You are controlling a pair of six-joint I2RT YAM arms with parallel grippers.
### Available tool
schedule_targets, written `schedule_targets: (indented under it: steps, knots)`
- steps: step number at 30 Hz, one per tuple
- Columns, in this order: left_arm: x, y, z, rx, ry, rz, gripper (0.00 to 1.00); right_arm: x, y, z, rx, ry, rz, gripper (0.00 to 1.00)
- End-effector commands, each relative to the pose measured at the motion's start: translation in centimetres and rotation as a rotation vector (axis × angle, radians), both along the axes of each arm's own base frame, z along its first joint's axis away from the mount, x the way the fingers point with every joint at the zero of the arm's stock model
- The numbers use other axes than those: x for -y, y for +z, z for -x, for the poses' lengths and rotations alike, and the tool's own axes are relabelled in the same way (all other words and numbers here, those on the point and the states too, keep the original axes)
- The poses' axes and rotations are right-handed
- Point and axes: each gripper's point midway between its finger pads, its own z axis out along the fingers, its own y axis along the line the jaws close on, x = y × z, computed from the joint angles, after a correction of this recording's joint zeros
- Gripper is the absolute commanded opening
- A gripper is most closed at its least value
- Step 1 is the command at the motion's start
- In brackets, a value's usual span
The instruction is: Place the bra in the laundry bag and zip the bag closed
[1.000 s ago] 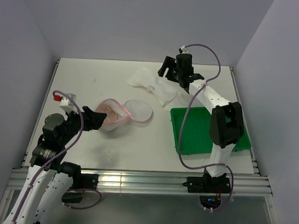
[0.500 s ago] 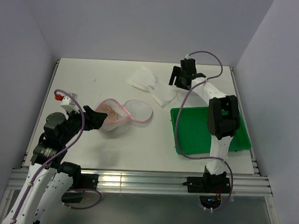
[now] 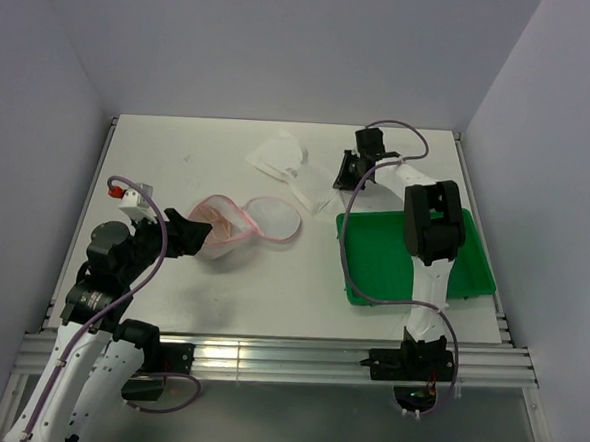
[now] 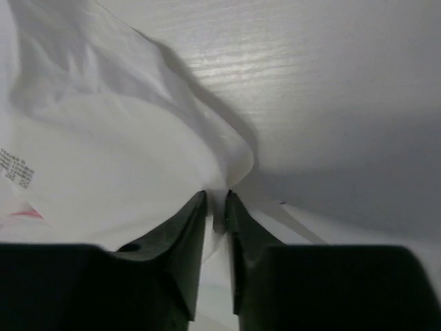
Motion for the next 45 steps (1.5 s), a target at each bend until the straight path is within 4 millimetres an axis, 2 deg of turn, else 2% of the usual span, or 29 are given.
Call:
schedule_targets:
  steps: [1, 2, 3, 4, 7, 10, 11, 13, 14, 16, 17, 19, 20, 22, 23, 24, 25, 26, 27, 29, 30, 32, 33, 34, 38, 41, 45]
  knots:
    - [0.2, 0.6, -0.2, 0.030, -0.012, -0.003, 0.83, -2.1, 3.5, -1.3, 0.112, 0.014, -0.135, 0.22]
    - [0.2, 0.6, -0.3, 0.030, -0.012, -0.003, 0.83, -2.3, 4.5, -1.8, 0.140, 0.004, -0.155, 0.16]
    - [0.1, 0.6, -0.3, 0.030, -0.009, -0.004, 0.83, -2.4, 5.5, -2.7, 0.190, -0.002, -0.170, 0.05]
    - [0.1, 0.6, -0.3, 0.030, -0.009, -0.004, 0.83, -2.6, 6.2, -3.0, 0.216, -0.001, -0.183, 0.01]
    - [0.1, 0.8, -0.4, 0.035, -0.010, -0.007, 0.83, -3.0, 11.5, -4.7, 0.378, 0.029, -0.214, 0.00]
    - [0.4, 1.1, -0.5, 0.038, -0.026, -0.006, 0.83, -3.1, 17.3, -5.0, 0.520, 0.085, -0.184, 0.00]
    - [0.6, 1.4, -0.5, 0.048, -0.038, -0.003, 0.83, -2.9, 20.2, -4.5, 0.593, 0.118, -0.145, 0.00]
    - [0.9, 1.8, -0.6, 0.053, -0.057, -0.002, 0.83, -2.8, 22.9, -3.4, 0.648, 0.140, -0.078, 0.00]
    - [1.1, 2.6, -0.6, 0.070, -0.067, 0.002, 0.83, -2.4, 26.2, -2.1, 0.732, 0.173, -0.027, 0.00]
    - [1.7, 3.7, -0.6, 0.090, -0.107, 0.011, 0.82, -2.7, 28.1, 0.1, 0.792, 0.201, 0.049, 0.00]
    - [2.0, 5.2, -0.5, 0.123, -0.124, 0.017, 0.82, -2.2, 31.5, 1.9, 0.884, 0.217, 0.103, 0.00]
    - [2.9, 6.9, -0.4, 0.157, -0.182, 0.028, 0.83, -2.5, 33.5, 4.1, 0.940, 0.201, 0.177, 0.00]
    - [3.2, 9.0, -0.2, 0.204, -0.202, 0.036, 0.83, -1.8, 36.3, 5.9, 1.017, 0.203, 0.228, 0.00]
    - [3.9, 10.9, -0.1, 0.256, -0.257, 0.035, 0.84, -2.2, 38.3, 8.1, 1.068, 0.245, 0.246, 0.00]
    - [4.1, 12.8, 0.3, 0.303, -0.274, 0.034, 0.84, -2.5, 40.5, 10.3, 1.132, 0.285, 0.256, 0.00]
    - [4.3, 13.5, 0.2, 0.318, -0.287, 0.029, 0.85, -2.7, 41.0, 11.5, 1.145, 0.319, 0.273, 0.00]
    - [4.5, 14.4, 0.5, 0.353, -0.311, 0.015, 0.86, -2.5, 42.7, 13.4, 1.194, 0.348, 0.275, 0.00]
    - [4.5, 15.8, 0.8, 0.392, -0.322, 0.008, 0.86, -3.8, 43.2, 15.2, 1.225, 0.447, 0.271, 0.00]
    - [4.6, 16.2, 0.9, 0.413, -0.335, -0.006, 0.87, -4.1, 42.7, 16.6, 1.204, 0.513, 0.270, 0.00]
    - [4.8, 17.6, 1.7, 0.457, -0.364, -0.016, 0.88, -4.6, 44.6, 19.7, 1.254, 0.608, 0.242, 0.00]
    - [4.8, 18.0, 2.0, 0.472, -0.372, -0.017, 0.88, -5.4, 44.8, 22.1, 1.263, 0.713, 0.186, 0.00]
    - [4.9, 18.8, 2.7, 0.504, -0.387, -0.014, 0.89, -5.8, 44.9, 23.8, 1.272, 0.788, 0.160, 0.00]
    - [4.8, 19.3, 3.3, 0.529, -0.391, -0.019, 0.90, -6.1, 44.2, 24.8, 1.250, 0.841, 0.141, 0.00]
    - [4.8, 19.5, 3.6, 0.542, -0.392, -0.023, 0.90, -6.1, 44.3, 25.2, 1.249, 0.866, 0.142, 0.00]
    - [4.8, 20.1, 5.3, 0.584, -0.432, -0.044, 0.93, -7.2, 42.2, 26.2, 1.163, 0.986, 0.108, 0.00]
    - [5.5, 19.5, 5.9, 0.571, -0.493, -0.041, 0.95, -8.8, 40.8, 28.1, 1.118, 1.127, 0.049, 0.00]
    - [6.8, 18.3, 7.1, 0.546, -0.631, -0.026, 0.97, -9.7, 40.8, 30.3, 1.106, 1.256, -0.003, 0.00]
